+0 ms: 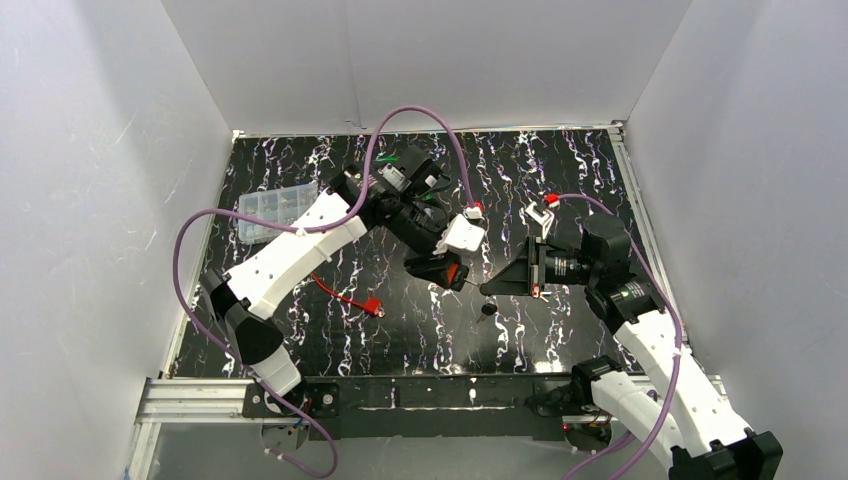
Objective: Unlock with the key
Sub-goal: Unlock the lock.
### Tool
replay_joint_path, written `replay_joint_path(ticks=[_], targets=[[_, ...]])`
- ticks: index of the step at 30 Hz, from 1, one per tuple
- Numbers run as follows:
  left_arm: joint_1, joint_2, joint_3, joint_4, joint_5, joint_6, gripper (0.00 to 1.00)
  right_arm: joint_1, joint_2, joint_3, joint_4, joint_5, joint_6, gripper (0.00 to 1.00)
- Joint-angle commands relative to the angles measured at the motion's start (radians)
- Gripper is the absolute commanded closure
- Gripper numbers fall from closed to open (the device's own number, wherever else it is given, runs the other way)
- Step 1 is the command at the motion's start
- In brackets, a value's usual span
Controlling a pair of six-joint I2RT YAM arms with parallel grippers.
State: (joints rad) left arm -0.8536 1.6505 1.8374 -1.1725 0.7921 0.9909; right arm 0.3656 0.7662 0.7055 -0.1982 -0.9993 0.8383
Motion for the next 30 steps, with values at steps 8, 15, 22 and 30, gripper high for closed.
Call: replay_joint_path(ticks=[8,15,22,30], targets=[[-0.009,-0.060,-0.027,0.076,-0.025,-0.049,1.00,-0.001,0.015,0.001,0.066,-0.028,0.004,0.99],[-0.009,-0.063,-0.026,0.083,-0.022,-0.057,1.00,0.001,0.021,-0.001,0.068,-0.025,0.005,0.99],[-0.009,-0.066,-0.012,0.068,0.013,-0.063,1.00,0.000,0.031,-0.008,0.065,-0.012,0.005,0.99],[-0.009,-0.050,0.016,-0.030,0.143,-0.079,1.00,-0.007,0.041,0.001,0.036,0.022,-0.032,0.99]])
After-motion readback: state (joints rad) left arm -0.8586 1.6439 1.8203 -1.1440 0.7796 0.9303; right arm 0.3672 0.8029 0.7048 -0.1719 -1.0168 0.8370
